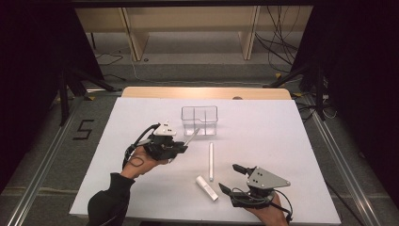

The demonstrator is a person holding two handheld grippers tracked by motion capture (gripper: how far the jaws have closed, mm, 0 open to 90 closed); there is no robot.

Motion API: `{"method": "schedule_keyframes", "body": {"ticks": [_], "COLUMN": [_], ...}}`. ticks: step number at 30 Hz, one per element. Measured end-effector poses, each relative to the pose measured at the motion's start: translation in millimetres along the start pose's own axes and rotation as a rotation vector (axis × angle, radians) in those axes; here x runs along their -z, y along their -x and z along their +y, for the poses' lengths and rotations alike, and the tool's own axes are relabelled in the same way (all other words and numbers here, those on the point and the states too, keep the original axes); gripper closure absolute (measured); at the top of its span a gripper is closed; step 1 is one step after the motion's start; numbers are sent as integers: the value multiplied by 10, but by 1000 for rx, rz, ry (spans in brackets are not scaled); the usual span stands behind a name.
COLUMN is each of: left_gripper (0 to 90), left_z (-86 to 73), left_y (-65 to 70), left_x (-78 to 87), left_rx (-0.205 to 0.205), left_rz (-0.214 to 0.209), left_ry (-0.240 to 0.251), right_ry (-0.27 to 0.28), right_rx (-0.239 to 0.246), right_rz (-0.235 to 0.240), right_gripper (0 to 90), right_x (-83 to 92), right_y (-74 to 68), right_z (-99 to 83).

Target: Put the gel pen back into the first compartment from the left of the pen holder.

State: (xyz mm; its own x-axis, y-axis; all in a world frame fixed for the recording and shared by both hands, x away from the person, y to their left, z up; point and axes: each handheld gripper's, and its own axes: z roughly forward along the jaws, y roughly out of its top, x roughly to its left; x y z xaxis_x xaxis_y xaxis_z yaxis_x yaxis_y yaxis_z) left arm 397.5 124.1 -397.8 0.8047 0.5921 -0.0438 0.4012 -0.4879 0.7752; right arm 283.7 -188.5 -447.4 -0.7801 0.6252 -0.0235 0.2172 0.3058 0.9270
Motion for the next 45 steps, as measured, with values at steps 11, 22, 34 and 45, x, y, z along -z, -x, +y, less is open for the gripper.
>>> {"method": "schedule_keyframes", "body": {"ticks": [11, 22, 34, 45], "left_gripper": [788, 788, 787, 787], "left_z": [27, 56, 302, 507], "left_y": [-119, -269, -441, -499], "left_x": [8, -50, -106, -239], "left_rx": [104, 184, 245, 259], "left_rz": [60, 100, 166, 198], "left_ry": [106, 196, 281, 320], "right_ry": [0, 18, 23, 15], "right_rx": [-31, -82, -93, -94], "right_rz": [-16, -34, -40, -30], "right_gripper": [242, 238, 236, 236], "right_x": [55, 135, 180, 163], "right_y": [16, 87, 78, 58], "right_z": [-40, -86, -118, -147]}}
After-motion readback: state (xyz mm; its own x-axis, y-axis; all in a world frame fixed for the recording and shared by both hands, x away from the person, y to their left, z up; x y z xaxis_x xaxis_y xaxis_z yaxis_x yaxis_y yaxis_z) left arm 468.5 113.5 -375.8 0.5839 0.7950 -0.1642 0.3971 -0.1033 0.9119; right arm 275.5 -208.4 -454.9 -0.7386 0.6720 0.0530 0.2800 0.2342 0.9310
